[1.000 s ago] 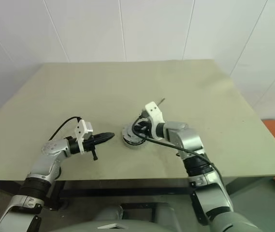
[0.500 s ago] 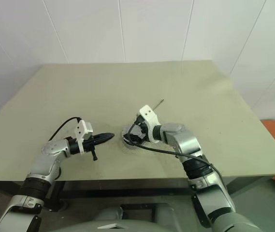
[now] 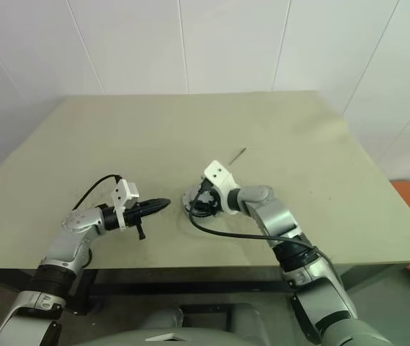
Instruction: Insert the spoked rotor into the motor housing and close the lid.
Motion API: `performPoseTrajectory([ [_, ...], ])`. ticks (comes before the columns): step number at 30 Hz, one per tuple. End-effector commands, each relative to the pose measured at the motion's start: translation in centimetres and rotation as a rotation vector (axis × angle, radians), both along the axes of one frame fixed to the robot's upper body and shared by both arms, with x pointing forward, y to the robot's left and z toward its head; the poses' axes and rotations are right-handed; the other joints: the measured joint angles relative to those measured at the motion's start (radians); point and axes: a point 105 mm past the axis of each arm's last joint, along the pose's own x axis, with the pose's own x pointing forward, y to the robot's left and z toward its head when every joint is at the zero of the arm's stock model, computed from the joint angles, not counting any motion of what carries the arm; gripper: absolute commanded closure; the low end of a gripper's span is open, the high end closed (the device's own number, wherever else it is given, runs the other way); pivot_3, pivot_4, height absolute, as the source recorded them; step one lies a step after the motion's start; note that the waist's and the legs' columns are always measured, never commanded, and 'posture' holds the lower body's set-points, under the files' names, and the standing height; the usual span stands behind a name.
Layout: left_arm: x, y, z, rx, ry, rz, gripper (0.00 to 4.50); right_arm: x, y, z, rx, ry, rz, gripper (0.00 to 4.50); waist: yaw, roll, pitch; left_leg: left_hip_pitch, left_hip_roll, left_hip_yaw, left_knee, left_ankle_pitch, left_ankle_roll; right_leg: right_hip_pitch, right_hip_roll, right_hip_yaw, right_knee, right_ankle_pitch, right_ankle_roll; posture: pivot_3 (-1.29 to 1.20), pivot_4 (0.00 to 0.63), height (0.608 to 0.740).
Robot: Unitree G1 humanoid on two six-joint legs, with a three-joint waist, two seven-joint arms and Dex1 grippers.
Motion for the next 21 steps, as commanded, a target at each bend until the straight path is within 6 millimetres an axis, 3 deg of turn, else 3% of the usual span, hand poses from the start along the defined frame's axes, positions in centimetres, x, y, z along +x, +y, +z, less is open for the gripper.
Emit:
performPoseTrajectory([
  [1,0.7,0.0,1.6,-0.012,-0.063,0.002,4.5,-0.4,-1.1,-1.4,-0.032,0.074,-0.002,1.33,0.0,0.0,0.0,0.0,0.0,0.0,0.0,0.0,0.0,0.0,0.0,0.0,0.0,0.0,0.0,0.0,0.0,0.74],
  [6,1.0,0.1,2.9,-0.121,-0.052,0.031,4.5,-0.7,-0.6,2.7,0.117,0.081,0.112,1.33,0.003,0.0,0.0,-0.002,0.0,-0.001,0.0,0.0,0.0,-0.001,-0.001,-0.001,-0.002,0.0,0.001,0.0,0.0,0.74],
  [9,1.0,0.1,3.2,-0.143,-0.045,0.031,4.5,-1.1,-0.9,3.9,0.121,0.08,0.182,1.33,0.003,0.001,0.001,-0.003,0.0,0.0,-0.001,0.0,0.001,-0.002,-0.001,-0.001,-0.003,0.001,0.002,0.0,0.0,0.74],
  [14,0.8,0.0,3.1,-0.143,-0.038,0.033,4.5,-1.3,-1.6,3.4,0.048,0.077,0.231,1.33,0.002,0.001,0.001,-0.003,0.0,-0.001,-0.003,0.0,0.001,-0.002,-0.001,-0.001,-0.004,0.001,0.003,0.0,0.0,0.74],
  [21,0.7,0.1,3.0,-0.139,-0.037,0.036,4.5,-2.0,-1.5,1.3,-0.043,0.078,0.257,1.33,0.001,0.001,0.001,-0.003,0.0,0.0,-0.003,0.0,0.001,-0.002,-0.001,-0.001,-0.004,0.0,0.001,0.0,0.0,0.74],
])
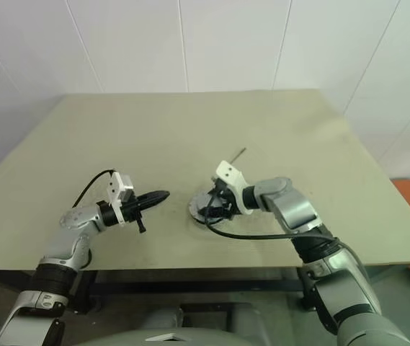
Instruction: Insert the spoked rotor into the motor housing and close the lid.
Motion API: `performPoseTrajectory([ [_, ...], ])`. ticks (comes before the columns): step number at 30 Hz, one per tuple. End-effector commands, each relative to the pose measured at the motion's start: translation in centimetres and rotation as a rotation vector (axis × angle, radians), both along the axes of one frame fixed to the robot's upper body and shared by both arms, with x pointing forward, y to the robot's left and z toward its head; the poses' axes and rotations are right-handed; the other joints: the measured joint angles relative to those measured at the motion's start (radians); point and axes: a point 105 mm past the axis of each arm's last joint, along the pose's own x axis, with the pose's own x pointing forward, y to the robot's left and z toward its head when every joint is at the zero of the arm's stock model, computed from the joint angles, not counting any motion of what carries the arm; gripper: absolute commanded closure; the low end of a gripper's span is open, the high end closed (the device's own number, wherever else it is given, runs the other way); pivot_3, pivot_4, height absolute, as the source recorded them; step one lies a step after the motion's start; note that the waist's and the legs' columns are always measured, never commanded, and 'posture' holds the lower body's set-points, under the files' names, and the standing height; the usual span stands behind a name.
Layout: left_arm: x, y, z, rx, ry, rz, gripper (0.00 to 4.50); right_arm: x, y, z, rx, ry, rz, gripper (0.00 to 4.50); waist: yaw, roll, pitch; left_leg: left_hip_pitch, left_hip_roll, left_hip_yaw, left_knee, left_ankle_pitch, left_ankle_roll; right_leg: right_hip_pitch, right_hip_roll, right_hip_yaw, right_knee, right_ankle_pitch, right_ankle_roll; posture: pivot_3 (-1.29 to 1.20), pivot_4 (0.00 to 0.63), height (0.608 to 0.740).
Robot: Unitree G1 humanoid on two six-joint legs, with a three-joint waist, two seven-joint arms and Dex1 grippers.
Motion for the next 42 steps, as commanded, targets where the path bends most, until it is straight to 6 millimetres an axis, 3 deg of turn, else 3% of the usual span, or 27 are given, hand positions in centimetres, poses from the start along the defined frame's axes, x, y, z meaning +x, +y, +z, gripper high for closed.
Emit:
performPoseTrajectory([
  [1,0.3,0.0,1.6,-0.017,-0.055,0.003,4.5,-0.5,0.5,-0.1,-0.025,-0.022,0.048,1.33,0.0,0.0,0.0,0.0,0.0,0.0,0.0,0.0,0.0,0.0,0.0,0.0,0.0,0.0,0.0,0.0,0.0,0.74],
  [17,0.2,-0.5,1.5,-0.006,-0.055,-0.022,4.5,-1.8,-1.5,-2.9,-0.073,0.108,0.038,1.33,0.003,-0.001,-0.001,0.0,0.0,-0.001,-0.002,-0.001,0.001,0.002,0.0,-0.001,-0.005,0.0,0.0,0.0,0.0,0.74],
  [31,0.1,-1.8,1.9,-0.012,-0.062,-0.077,4.5,-3.1,-4.0,-7.6,-0.163,0.076,0.079,1.33,0.003,0.0,-0.005,0.003,0.0,-0.001,-0.001,-0.003,0.004,0.01,-0.001,-0.001,-0.012,0.0,0.0,0.0,0.0,0.74],
  [42,-0.7,-3.1,2.3,0.019,-0.028,-0.244,4.5,-5.1,-4.8,-8.2,-0.11,0.266,0.078,1.33,0.022,0.002,-0.012,0.004,-0.001,-0.002,-0.001,-0.004,0.007,0.012,-0.002,-0.002,-0.014,-0.001,0.001,0.0,0.0,0.74],
])
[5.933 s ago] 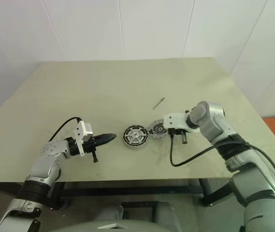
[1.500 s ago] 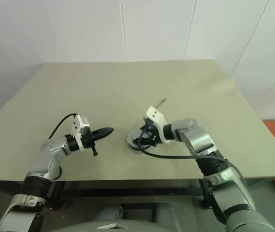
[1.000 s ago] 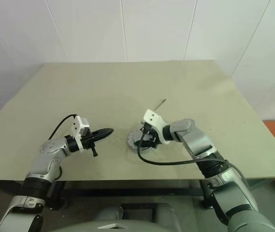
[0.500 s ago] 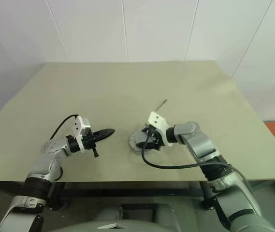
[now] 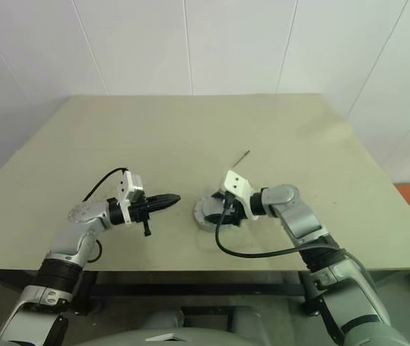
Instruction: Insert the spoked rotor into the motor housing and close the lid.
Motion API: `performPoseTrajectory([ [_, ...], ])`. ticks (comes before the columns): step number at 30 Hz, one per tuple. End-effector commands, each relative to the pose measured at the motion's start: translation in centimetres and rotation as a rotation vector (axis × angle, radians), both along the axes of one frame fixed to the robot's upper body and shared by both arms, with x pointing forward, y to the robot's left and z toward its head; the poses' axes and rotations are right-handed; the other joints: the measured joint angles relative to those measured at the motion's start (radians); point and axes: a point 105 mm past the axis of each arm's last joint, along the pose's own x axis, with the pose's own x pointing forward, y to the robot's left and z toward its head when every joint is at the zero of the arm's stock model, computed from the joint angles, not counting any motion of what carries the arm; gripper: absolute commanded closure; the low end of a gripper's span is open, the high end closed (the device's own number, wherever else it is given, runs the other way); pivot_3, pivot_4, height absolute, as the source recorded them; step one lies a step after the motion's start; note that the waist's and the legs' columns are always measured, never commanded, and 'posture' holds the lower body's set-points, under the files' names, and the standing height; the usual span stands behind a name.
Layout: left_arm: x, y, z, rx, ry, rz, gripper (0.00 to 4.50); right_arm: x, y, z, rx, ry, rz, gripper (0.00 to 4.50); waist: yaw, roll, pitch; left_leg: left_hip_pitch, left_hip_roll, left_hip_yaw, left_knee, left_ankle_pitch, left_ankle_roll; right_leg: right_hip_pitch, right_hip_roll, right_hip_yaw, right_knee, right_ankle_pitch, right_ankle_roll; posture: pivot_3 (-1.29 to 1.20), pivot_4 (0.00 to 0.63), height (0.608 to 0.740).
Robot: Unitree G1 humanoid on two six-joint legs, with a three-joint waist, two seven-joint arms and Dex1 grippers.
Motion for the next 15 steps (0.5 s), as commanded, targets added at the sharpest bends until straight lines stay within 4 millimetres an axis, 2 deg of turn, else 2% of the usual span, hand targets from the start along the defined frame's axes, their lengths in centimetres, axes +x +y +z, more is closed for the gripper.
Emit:
performPoseTrajectory([
  [1,0.3,-0.7,1.5,0.004,-0.045,-0.061,4.5,-4.3,-2.8,-6.1,-0.141,0.328,-0.007,1.33,0.018,0.0,-0.001,0.0,0.0,0.0,0.0,0.0,0.001,0.0,0.0,0.0,0.0,0.0,0.0,0.0,0.0,0.74],
  [7,0.9,-2.4,0.8,0.035,-0.034,-0.118,4.5,-4.3,-2.9,-6.2,-0.137,0.345,-0.033,1.33,0.025,-0.002,-0.007,0.0,-0.003,0.0,0.0,-0.001,0.002,0.001,-0.002,0.0,-0.001,-0.002,0.003,0.0,0.0,0.74],
  [15,2.2,-6.3,0.0,0.069,-0.058,-0.231,4.5,-4.3,-3.0,-6.1,-0.146,0.319,-0.031,1.33,0.036,-0.004,-0.011,0.0,-0.004,0.0,0.0,-0.002,0.003,0.0,-0.002,0.0,-0.001,-0.003,0.004,0.0,0.0,0.74],
])
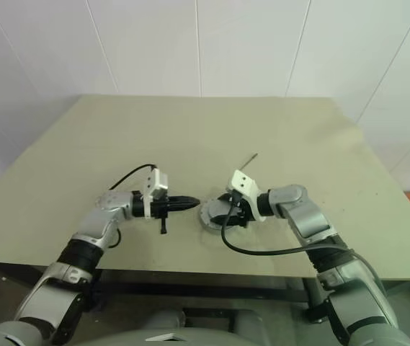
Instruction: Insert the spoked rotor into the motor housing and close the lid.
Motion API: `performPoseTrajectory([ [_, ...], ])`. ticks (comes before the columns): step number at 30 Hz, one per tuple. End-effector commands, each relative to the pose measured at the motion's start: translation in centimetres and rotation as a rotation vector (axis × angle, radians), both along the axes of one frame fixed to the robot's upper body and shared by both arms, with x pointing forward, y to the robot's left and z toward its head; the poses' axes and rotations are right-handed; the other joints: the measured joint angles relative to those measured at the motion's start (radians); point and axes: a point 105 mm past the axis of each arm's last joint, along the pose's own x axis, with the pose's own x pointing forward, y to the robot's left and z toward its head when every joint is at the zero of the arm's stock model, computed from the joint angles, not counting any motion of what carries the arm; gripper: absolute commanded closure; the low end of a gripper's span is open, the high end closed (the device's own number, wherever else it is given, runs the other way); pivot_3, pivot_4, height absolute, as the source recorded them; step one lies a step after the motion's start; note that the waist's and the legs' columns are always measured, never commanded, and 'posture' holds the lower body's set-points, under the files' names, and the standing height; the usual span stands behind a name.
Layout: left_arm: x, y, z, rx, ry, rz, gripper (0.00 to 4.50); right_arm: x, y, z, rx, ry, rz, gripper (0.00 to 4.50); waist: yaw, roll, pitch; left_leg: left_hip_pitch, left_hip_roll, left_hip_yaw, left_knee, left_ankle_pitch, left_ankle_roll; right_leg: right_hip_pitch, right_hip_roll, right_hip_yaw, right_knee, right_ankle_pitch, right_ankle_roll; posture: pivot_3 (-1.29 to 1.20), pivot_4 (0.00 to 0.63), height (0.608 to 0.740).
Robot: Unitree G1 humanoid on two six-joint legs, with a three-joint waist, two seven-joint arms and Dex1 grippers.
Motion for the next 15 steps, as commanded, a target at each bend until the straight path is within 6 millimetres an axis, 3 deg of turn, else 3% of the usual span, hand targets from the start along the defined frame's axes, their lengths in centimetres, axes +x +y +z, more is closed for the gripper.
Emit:
performPoseTrajectory([
  [1,0.6,-1.4,0.7,0.005,-0.053,-0.05,4.5,-4.1,-2.0,-6.1,-0.127,0.271,-0.004,1.33,0.005,0.0,-0.001,0.0,0.0,0.0,0.0,0.0,0.0,0.0,0.0,0.0,0.0,0.0,0.0,0.0,0.0,0.74],
  [15,-0.1,-3.9,-0.8,0.046,-0.012,-0.168,4.5,-4.4,-2.5,-6.4,-0.133,0.27,-0.034,1.33,0.008,0.0,-0.005,-0.001,-0.003,0.0,0.0,-0.003,0.003,0.0,-0.002,0.0,0.0,-0.003,0.005,0.0,0.0,0.74],
])
